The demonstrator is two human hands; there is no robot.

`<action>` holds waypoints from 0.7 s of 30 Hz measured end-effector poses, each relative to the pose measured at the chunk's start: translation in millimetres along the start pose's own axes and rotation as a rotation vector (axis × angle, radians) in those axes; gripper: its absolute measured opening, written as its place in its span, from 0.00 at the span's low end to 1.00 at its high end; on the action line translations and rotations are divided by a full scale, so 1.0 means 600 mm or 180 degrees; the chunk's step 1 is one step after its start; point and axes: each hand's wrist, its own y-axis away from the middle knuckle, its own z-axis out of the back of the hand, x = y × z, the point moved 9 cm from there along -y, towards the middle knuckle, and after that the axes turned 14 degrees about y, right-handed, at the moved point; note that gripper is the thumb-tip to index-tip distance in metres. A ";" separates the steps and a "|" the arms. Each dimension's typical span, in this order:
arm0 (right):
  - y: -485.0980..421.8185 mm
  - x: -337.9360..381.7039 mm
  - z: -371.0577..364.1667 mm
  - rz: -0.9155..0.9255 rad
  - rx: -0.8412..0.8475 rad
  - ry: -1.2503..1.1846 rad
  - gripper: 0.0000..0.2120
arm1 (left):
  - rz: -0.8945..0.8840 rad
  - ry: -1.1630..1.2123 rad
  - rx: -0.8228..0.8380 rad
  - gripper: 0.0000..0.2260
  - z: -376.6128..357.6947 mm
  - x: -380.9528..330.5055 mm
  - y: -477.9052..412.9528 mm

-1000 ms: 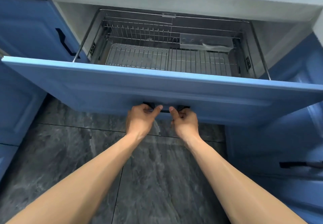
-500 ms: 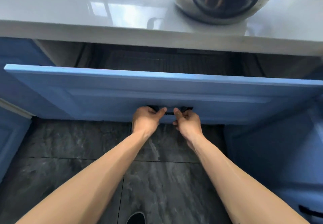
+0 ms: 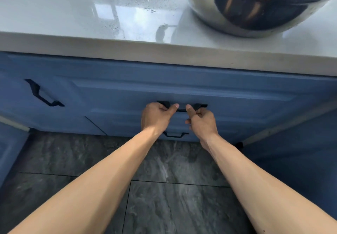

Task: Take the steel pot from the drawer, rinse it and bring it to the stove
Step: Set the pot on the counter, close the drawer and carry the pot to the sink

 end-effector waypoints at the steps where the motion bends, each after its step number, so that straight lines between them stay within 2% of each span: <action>1: -0.003 0.002 0.000 0.0020 0.0007 0.0019 0.20 | -0.0005 -0.0005 -0.0007 0.24 0.000 0.000 -0.004; 7: -0.014 0.012 -0.001 0.0081 -0.0006 0.0083 0.17 | -0.0026 -0.0014 -0.0012 0.26 -0.001 -0.003 -0.017; 13: -0.017 0.011 0.003 0.0084 -0.0051 0.0357 0.21 | -0.0161 -0.0397 -0.0014 0.25 0.000 -0.013 -0.009; 16: -0.016 0.019 0.004 0.0046 0.0035 0.0715 0.23 | -0.0231 -0.0955 0.0185 0.26 -0.002 -0.026 0.003; 21: 0.037 0.069 0.058 0.0374 0.0108 0.1670 0.24 | -0.0332 -0.1466 0.0165 0.35 0.048 -0.074 0.061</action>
